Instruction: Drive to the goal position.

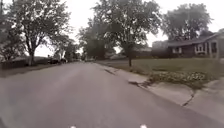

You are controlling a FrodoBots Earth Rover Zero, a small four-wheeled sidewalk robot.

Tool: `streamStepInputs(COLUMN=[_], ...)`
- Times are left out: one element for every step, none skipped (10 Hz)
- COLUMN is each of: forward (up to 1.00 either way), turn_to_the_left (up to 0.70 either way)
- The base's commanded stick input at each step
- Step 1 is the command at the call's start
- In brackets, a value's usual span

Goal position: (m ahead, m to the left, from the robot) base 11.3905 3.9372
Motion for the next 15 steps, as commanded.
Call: streamStepInputs(forward=[1.0, 1.0, 1.0, 1.0, 1.0, 1.0, 1.0, 1.0, 1.0, 1.0, 1.0, 1.0, 1.0, 1.0, 1.0], turn_to_the_left=[0.0, 0.0, 0.0, 0.0, 0.0, 0.0, 0.0, 0.0, 0.0, 0.0, 0.0, 0.0, 0.0, 0.0, 0.0])
